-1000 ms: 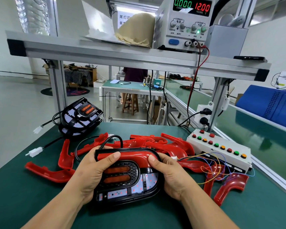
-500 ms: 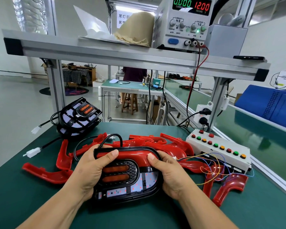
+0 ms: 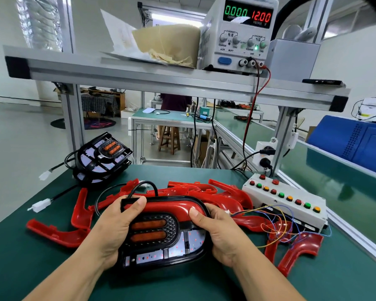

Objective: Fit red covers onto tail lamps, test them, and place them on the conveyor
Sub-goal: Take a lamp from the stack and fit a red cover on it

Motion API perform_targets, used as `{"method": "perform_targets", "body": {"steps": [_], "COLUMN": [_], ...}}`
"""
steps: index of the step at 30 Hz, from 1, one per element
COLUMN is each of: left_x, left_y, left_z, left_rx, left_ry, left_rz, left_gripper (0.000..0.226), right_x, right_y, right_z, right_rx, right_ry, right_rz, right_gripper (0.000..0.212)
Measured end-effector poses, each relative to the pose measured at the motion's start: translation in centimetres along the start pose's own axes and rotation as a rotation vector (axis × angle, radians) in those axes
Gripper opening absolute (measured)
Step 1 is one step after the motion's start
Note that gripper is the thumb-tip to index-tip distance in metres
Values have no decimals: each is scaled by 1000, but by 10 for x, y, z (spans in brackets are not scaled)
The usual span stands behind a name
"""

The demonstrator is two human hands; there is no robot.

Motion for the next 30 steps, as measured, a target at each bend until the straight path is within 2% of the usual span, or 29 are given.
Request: {"method": "perform_targets", "body": {"steps": [3, 7, 11, 14, 15, 16, 18, 19, 20, 22, 24, 27, 30], "left_x": [-4, -5, 7, 12, 10, 9, 5, 4, 3, 2, 3, 4, 4], "left_y": [-4, -12, -16, -17, -16, -15, -11, -8, -5, -2, -1, 0, 1], "left_z": [1, -1, -8, -10, -10, -9, -8, -8, -7, -7, -6, -6, -5], "left_rx": [21, 130, 170, 144, 129, 112, 70, 50, 34, 15, 10, 5, 5], "left_ry": [-5, 17, 110, 131, 119, 106, 87, 82, 81, 82, 82, 79, 74], "left_rz": [25, 47, 43, -5, -25, -51, -117, -146, -170, -199, -209, -228, -252], "left_gripper": [41, 48, 44, 41, 41, 41, 42, 42, 42, 43, 42, 40, 38], "right_x": [1, 6, 12, 18, 23, 33, 61, 70, 74, 72, 66, 63, 69], "right_y": [0, 9, 12, 13, 20, 33, 59, 67, 77, 91, 95, 98, 93], "right_z": [-1, 0, 0, -3, -6, -10, -20, -24, -28, -35, -38, -40, -39], "right_rx": [-12, -77, -99, -99, -148, -233, -418, -455, -483, -521, -518, -534, -524], "right_ry": [-5, 28, 74, 59, 48, 31, -74, -184, -311, -520, -623, -631, -579], "right_rz": [23, 87, 110, 6, -111, -326, -996, -1311, -1513, -1662, -1702, -1724, -1790], "right_gripper": [40, 45, 40, 35, 35, 35, 22, 16, 13, 17, 21, 34, 30]}}
Point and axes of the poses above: each hand's wrist, its own z-axis towards the middle knuckle, its own y-axis out of the back of the hand, x = y × z, the point moved 8 cm from there along z, towards the middle knuckle, and after that the axes turned 11 degrees about x, right-handed, at the moved point
